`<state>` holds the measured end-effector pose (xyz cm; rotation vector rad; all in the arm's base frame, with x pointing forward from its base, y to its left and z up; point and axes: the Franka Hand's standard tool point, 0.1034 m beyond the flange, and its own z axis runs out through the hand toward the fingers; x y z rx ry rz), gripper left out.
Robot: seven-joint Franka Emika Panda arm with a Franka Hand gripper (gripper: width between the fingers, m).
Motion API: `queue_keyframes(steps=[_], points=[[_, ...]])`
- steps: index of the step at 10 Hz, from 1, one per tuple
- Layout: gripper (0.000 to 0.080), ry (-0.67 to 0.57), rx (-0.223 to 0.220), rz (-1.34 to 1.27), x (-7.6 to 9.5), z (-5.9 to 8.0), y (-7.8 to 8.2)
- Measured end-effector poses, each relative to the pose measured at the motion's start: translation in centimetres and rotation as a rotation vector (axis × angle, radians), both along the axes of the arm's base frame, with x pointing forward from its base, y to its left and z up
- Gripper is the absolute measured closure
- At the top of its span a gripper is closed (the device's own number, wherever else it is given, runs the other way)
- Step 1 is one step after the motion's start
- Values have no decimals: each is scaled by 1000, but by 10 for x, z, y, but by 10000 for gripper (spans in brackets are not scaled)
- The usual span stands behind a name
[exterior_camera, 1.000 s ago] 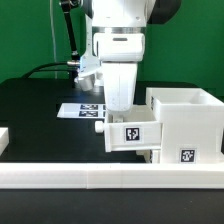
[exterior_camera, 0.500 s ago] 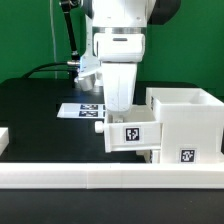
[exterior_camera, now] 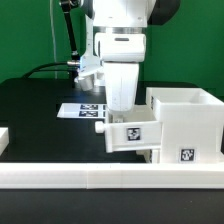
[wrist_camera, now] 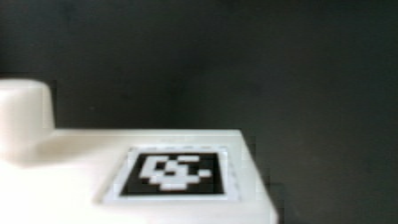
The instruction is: Assemble drawer
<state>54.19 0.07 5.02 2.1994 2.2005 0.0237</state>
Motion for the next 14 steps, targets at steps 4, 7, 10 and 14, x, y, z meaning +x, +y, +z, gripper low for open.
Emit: queue_keyframes(steps=[4,7,10,14], points=[[757,-2,-3,-16,0,-1,0],[757,-1,-3,-16,0,-1,0],[443,-4,-9,-21,2,11,1],[157,-11,-27,-42,8,44,6]])
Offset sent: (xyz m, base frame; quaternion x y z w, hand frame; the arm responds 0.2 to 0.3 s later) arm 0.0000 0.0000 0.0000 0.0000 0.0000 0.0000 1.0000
